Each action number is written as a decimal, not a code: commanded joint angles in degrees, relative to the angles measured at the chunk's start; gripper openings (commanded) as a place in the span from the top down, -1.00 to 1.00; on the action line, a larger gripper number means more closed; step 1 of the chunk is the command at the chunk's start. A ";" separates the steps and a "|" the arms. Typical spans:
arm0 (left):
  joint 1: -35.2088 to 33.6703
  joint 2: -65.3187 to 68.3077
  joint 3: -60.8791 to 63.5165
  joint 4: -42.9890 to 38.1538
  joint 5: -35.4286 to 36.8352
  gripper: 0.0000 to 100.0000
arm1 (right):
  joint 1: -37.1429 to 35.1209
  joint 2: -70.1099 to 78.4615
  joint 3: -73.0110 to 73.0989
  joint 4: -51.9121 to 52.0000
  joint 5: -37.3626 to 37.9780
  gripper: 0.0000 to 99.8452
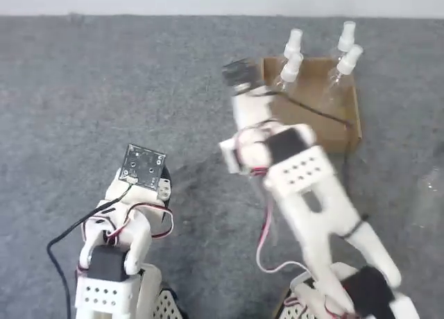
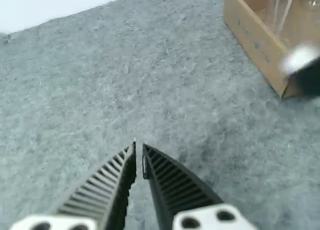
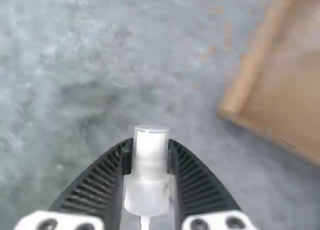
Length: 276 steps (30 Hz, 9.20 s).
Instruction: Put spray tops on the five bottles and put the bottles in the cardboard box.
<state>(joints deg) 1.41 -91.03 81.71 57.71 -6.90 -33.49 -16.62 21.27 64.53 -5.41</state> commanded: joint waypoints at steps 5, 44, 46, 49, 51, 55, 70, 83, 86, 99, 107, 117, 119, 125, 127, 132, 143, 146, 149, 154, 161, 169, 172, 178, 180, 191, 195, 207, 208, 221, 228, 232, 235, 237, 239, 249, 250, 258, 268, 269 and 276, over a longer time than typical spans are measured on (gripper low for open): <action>-0.09 -0.35 -2.95 0.35 -0.53 0.97 | -4.09 15.96 -2.02 -11.82 -13.36 0.96; 9.93 67.34 -43.65 0.70 4.92 0.73 | 67.03 -4.97 0.09 11.30 38.15 0.61; 10.37 71.56 -45.05 -1.05 6.15 0.73 | 69.93 0.31 -0.53 8.75 39.30 0.61; 10.46 76.84 -47.69 -1.58 8.00 0.73 | 73.19 7.96 -2.90 6.29 39.65 0.61; 11.08 80.09 -49.54 -1.67 8.18 0.73 | 75.03 12.09 -4.84 5.58 40.35 0.61; 13.98 86.15 -53.05 -1.67 8.88 0.73 | 78.20 17.36 -8.53 5.49 41.67 0.61; 13.80 101.36 -56.31 -5.45 12.75 0.74 | 80.31 26.51 -9.76 -1.36 47.47 0.61; 13.45 93.01 -54.90 -2.99 12.57 0.98 | 80.13 25.80 -9.85 -2.59 47.56 0.61; 13.27 85.36 -51.30 -2.90 11.96 0.98 | 80.04 22.55 -9.58 -2.51 47.56 0.61; 8.62 77.10 -36.53 -10.99 3.16 0.98 | 76.35 19.30 -9.05 -2.51 47.65 0.61; 6.68 89.76 -41.19 -10.20 -0.26 0.77 | 76.18 19.30 -7.03 -2.59 47.65 0.61; 6.24 90.20 -44.97 -3.60 -1.93 0.76 | 76.35 19.30 -6.15 -2.51 50.46 0.61; 5.01 90.02 -44.35 -3.08 -2.29 0.76 | 76.35 19.30 -6.15 -2.51 50.46 0.61; 2.20 90.55 -43.21 -2.99 -5.89 0.77 | 76.53 19.30 -6.15 -2.51 50.46 0.61; 2.29 90.55 -42.24 -3.25 -7.12 0.77 | 76.62 19.30 -6.15 -2.51 50.46 0.61; 3.43 90.64 -40.40 -3.25 -8.00 0.86 | 76.62 19.30 -6.15 -2.51 50.46 0.61; 4.84 84.31 -41.01 -2.02 -3.78 0.98 | 76.70 18.77 -8.53 4.88 50.29 0.61; 6.33 77.71 -41.10 0.97 -1.93 0.98 | 76.26 18.77 -11.60 9.71 50.20 0.59; 9.05 71.21 -41.01 3.52 0.62 0.98 | 75.65 19.12 -15.03 13.67 50.11 0.46; 13.19 65.58 -38.02 4.31 2.99 0.98 | 75.12 19.30 -16.62 15.08 50.37 0.41; 13.01 65.49 -34.24 0.35 3.08 0.98 | 70.11 21.93 -19.25 14.46 47.65 0.48; 13.01 65.41 -32.84 0.00 3.08 0.98 | 72.75 37.05 -31.30 15.08 47.74 0.48; 13.01 65.32 -32.92 0.00 3.08 0.98 | 73.80 40.48 -32.44 16.40 51.08 0.48; 13.01 65.41 -32.48 -1.14 3.08 0.98 | 75.56 43.65 -32.44 16.75 52.75 0.48; 13.01 65.41 -32.48 -1.14 3.08 0.98 | 76.53 44.53 -32.44 16.66 52.84 0.50; 12.92 64.97 -33.01 -1.14 3.16 0.98 | 76.18 40.31 -39.47 19.65 52.48 1.00; 12.84 64.88 -35.56 -0.79 3.16 0.98 | 72.22 32.22 -40.09 24.57 51.08 0.99; -3.08 48.09 -52.79 6.24 3.16 0.98 | 45.32 -0.57 -24.70 21.32 28.57 0.99; -3.87 45.80 -54.29 7.38 3.16 0.98 | 42.15 -4.62 -20.84 19.47 26.81 0.99; -4.57 31.74 -65.98 7.65 19.52 0.98 | -0.84 -26.59 15.38 -7.16 13.45 0.99; -4.57 31.82 -63.16 -4.75 31.38 0.98 | -9.71 -25.80 24.26 -19.38 14.15 0.99; -4.57 31.82 -60.18 -9.49 32.26 0.98 | -12.97 -26.51 28.57 -27.38 16.00 0.99; -4.57 31.82 -57.71 -13.36 33.93 0.98 | -14.20 -28.44 34.73 -38.55 15.91 0.99; -4.57 31.82 -55.87 -14.86 34.02 0.98 | -15.16 -30.73 38.86 -44.18 15.91 0.99; -4.57 31.82 -54.20 -15.82 34.02 0.98 | -16.04 -32.92 41.93 -46.90 15.91 0.99; 1.05 31.38 -45.58 -16.18 34.02 0.98 | -16.04 -35.38 43.69 -47.16 12.48 0.99; 1.23 31.30 -44.70 -16.09 34.02 0.98 | -16.04 -35.38 43.69 -47.16 12.48 0.99; 1.67 31.30 -44.18 -6.95 33.76 0.98 | -12.88 -35.74 44.31 -47.43 11.87 0.99; 8.79 31.74 -43.74 1.32 24.79 0.98 | -10.42 -35.82 44.66 -47.87 1.32 0.99; 9.41 31.82 -43.65 1.32 24.79 0.97 | -10.42 -35.82 44.66 -47.87 1.32 0.99; 10.37 31.82 -38.55 -1.93 24.79 0.97 | -10.51 -35.91 45.54 -47.87 1.32 0.99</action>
<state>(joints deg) 11.60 -58.33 41.36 58.15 18.77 -45.27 -49.85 67.69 18.11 -3.21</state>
